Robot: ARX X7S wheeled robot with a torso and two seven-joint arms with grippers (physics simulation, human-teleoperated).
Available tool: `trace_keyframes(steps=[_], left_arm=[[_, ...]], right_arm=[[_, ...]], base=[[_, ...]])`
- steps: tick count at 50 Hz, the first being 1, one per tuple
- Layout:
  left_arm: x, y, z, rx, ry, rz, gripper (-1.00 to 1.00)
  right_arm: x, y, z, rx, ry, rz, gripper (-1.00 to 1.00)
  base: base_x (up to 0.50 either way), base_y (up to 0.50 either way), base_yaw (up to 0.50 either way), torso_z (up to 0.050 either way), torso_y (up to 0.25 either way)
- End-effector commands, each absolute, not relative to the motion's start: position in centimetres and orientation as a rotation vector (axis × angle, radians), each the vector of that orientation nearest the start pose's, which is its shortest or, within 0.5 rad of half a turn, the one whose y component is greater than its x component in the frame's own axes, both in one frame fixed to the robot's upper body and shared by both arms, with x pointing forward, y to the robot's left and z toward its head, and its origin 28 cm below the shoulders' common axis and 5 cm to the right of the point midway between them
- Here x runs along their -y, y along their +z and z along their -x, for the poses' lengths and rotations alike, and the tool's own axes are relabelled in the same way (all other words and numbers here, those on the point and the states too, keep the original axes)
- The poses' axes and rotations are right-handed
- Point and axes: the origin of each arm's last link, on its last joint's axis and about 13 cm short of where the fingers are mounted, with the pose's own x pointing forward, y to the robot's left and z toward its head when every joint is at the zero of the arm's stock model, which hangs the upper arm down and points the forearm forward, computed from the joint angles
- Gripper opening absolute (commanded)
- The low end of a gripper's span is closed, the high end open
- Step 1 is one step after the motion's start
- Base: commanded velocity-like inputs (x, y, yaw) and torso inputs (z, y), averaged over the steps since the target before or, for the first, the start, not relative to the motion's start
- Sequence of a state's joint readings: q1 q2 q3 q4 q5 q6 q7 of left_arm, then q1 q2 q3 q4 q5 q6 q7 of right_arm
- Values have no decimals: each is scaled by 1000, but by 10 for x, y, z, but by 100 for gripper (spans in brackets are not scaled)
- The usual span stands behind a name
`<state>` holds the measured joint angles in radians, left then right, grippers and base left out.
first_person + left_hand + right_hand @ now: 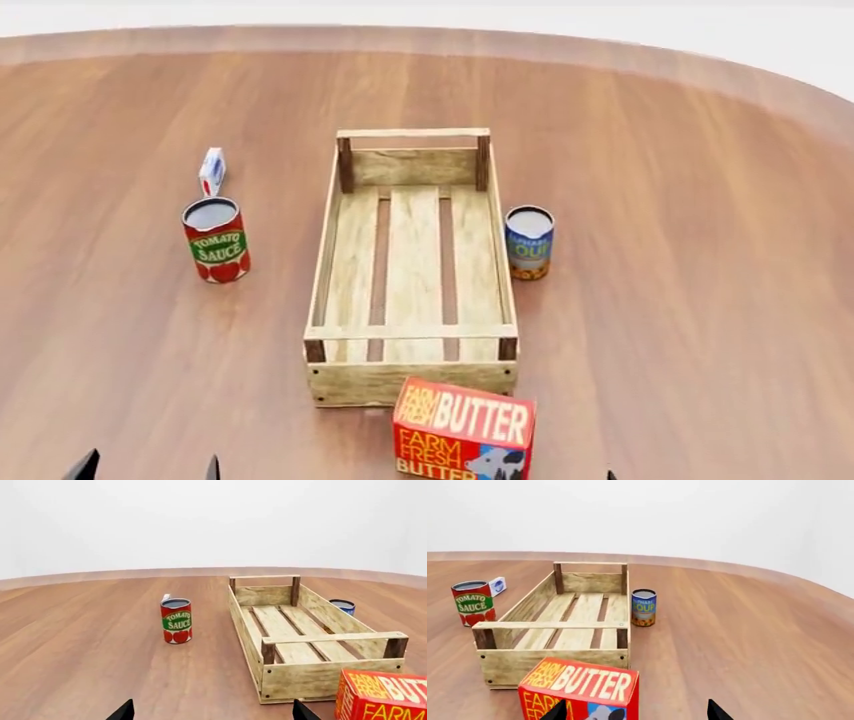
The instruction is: Pick up the butter and put it in the tray.
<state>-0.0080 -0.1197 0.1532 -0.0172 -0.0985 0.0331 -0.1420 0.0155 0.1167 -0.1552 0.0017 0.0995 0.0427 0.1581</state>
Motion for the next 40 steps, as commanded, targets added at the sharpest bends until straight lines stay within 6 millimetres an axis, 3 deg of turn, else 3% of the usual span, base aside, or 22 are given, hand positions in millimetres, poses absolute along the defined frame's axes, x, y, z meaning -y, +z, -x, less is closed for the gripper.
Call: trace_keyframes(steps=[1,34,40], left_arm=[[-204,12,-210,8,-4,-20,100],[-204,10,-210,4,0,-23,100],[-204,11,-210,3,1,-21,100]], right_arm=[[94,12,-210,-43,-4,28,100],[94,12,-210,-43,-9,19,100],[94,10,-212,-72,-29,23,100]], base=[[500,0,0,0,0],[498,0,0,0,0],[0,0,0,0,0]])
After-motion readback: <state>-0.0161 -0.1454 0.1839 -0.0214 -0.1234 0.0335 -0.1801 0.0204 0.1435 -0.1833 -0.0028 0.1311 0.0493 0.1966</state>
